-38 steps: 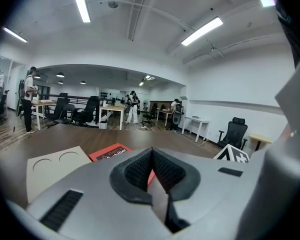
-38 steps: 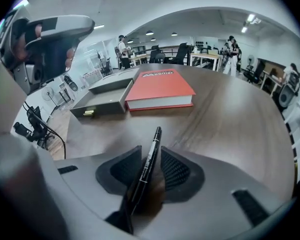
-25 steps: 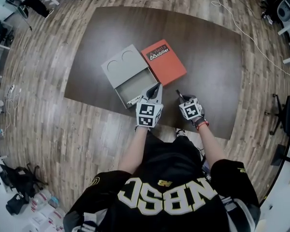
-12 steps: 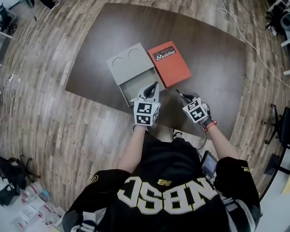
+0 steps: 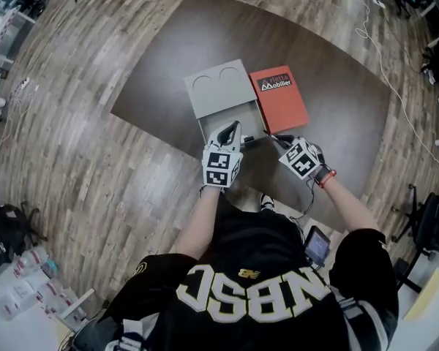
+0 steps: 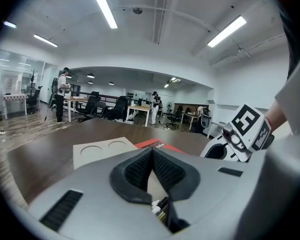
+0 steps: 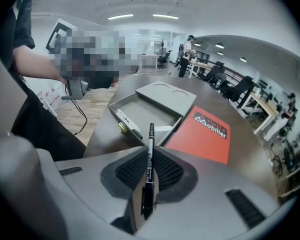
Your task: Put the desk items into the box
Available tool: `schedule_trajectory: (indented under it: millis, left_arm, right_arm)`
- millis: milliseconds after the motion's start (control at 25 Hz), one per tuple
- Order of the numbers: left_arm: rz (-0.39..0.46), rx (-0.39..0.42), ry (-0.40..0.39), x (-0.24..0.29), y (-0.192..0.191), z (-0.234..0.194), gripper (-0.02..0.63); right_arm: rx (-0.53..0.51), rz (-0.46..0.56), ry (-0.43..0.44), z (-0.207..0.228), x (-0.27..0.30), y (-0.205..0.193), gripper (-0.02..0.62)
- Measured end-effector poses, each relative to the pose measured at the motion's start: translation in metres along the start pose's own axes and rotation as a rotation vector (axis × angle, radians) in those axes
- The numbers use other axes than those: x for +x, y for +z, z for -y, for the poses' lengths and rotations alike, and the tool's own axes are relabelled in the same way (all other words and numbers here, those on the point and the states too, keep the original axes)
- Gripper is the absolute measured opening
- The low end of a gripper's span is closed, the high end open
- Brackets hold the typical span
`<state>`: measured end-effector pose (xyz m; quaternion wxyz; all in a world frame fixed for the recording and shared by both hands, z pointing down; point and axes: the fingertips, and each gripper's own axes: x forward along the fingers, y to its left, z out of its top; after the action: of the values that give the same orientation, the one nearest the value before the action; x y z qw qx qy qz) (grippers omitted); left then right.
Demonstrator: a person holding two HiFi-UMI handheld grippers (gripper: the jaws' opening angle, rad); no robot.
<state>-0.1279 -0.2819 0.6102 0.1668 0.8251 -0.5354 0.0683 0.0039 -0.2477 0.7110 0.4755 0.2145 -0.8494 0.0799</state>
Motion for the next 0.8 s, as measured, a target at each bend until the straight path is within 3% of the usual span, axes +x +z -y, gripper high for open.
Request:
schedule_trajectory:
  millis: [280,600,800]
  left_arm:
    - [0.002,-0.036,0.109,-0.025,-0.005,-0.045,0.014]
    - [-0.007,-0.08,0.217,-0.054,-0.017,-0.083,0.014]
    - [-0.012,-0.09,0.247,-0.064,-0.025,-0.097,0.015]
  right_arm:
    - [-0.224,-0.013,0.06,-0.001,0.035,0.054,0.051]
    - [-0.64,0.022,0.137,-0.024,0.084,0.103,0.051]
    - [-0.743,0.018,0.171,-0.03,0.12,0.111,0.051]
